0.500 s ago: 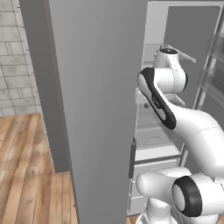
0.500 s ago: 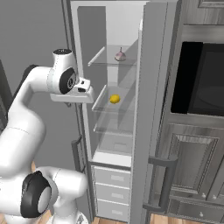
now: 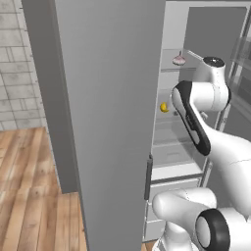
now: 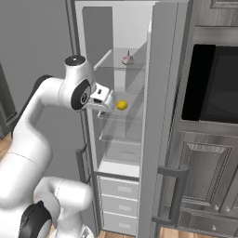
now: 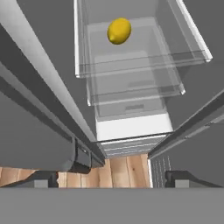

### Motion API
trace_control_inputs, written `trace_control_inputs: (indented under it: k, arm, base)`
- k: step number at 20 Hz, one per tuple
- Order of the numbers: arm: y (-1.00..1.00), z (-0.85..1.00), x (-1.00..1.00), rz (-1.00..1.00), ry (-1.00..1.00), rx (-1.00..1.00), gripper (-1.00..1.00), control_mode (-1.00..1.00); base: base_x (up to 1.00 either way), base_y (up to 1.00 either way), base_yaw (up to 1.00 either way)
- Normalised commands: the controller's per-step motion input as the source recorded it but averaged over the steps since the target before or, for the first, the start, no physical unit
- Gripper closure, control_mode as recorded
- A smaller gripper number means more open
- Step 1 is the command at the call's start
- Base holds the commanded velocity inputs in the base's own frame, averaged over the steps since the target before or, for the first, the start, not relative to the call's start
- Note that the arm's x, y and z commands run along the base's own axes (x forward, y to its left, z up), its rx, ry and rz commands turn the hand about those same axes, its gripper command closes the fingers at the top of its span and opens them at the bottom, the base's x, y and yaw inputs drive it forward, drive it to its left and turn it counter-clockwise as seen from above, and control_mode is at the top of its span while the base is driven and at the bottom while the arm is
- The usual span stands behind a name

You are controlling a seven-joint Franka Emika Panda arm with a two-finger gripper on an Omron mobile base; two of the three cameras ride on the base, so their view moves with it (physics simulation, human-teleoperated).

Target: Grab the garlic and lemon from the fridge, place them in the blender, close the lid, and turn on the blender to create a marinade.

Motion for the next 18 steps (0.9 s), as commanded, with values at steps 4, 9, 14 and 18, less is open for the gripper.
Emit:
trace_control_inputs:
  k: [4,9,14,18]
  arm:
    - [-0.60,-0.01,0.36,-0.34,-0.02,0.10,-1.00,-1.00]
    - [-0.10,-0.17,0.76,-0.07,0.00,0.06,-1.00,-1.00]
    - [-0.14,-0.17,0.58,0.02,0.00,0.06,-1.00,-1.00]
    - [-0.08,-0.17,0.52,0.06,0.00,0.03,-1.00,-1.00]
  base:
    - [0.00,0.00,0.00]
    - [0.00,0.00,0.00]
    - [0.00,0.00,0.00]
    - [0.00,0.00,0.00]
